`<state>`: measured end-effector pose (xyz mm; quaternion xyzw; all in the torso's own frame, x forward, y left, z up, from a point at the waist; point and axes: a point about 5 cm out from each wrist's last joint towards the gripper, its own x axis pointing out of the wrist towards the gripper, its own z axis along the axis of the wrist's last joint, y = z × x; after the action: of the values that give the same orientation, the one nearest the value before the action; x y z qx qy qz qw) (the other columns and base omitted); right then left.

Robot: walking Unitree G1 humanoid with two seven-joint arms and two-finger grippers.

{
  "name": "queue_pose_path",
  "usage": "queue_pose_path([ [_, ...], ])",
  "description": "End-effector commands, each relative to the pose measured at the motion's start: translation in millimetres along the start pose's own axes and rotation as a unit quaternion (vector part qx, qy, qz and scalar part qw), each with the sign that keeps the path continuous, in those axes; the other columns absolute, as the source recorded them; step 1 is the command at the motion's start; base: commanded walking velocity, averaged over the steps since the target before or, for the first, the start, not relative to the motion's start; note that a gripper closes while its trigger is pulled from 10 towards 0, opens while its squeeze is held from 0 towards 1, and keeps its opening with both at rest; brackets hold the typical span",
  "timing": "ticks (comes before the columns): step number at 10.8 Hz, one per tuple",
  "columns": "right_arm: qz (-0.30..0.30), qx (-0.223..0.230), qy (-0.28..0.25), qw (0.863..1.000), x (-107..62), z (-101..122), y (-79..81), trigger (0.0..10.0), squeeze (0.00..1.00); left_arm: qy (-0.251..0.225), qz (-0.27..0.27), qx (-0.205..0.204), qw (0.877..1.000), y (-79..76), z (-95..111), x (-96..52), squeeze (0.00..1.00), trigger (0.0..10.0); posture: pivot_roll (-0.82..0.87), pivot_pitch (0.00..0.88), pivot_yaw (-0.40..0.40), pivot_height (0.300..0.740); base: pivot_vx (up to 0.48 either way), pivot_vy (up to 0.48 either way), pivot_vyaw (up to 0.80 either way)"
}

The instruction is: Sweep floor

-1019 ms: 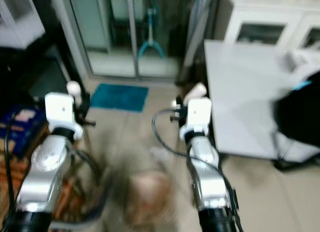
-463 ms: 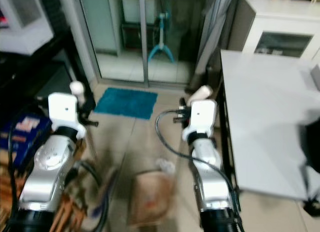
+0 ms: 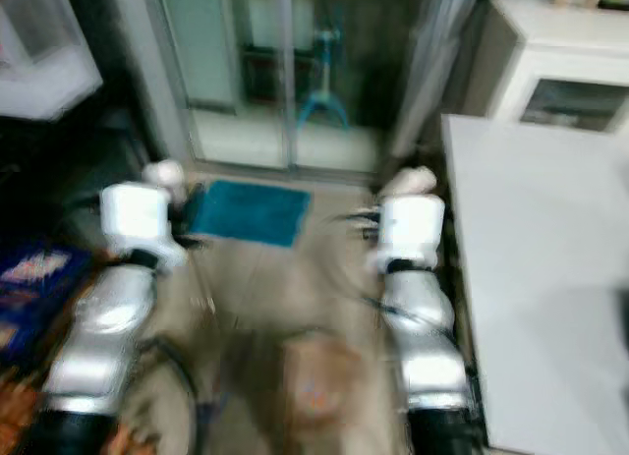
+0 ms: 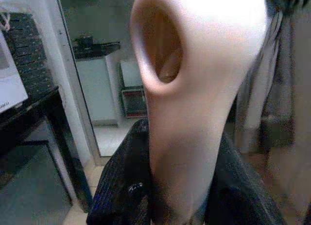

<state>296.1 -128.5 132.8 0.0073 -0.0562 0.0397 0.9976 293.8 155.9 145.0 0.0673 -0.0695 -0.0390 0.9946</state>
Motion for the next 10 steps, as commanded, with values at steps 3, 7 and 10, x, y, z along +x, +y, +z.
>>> queue_pose_path([
  [3, -0.011, -0.003, -0.024, 1.000, 2.6, 10.9, -8.2, 10.0, 0.00, -0.029, -0.012, 0.003, 1.000, -8.0, 13.0, 4.3, 0.00, 10.0, -0.01, 0.028, 0.032, 0.740, 0.453, 0.000, 0.00],
  [7, -0.002, -0.020, -0.029, 0.999, 1.3, 11.8, -6.1, 10.0, 0.00, -0.026, -0.016, 0.003, 1.000, -9.7, 10.7, 3.7, 0.00, 10.0, -0.01, 0.038, 0.026, 0.740, 0.440, 0.000, 0.00],
  [10, 0.006, -0.050, -0.047, 0.998, 0.2, 14.2, -0.9, 10.0, 0.00, -0.013, -0.023, 0.004, 1.000, -14.2, 0.6, 7.2, 0.00, 10.0, -0.01, 0.068, 0.028, 0.740, 0.000, 0.000, 0.00],
])
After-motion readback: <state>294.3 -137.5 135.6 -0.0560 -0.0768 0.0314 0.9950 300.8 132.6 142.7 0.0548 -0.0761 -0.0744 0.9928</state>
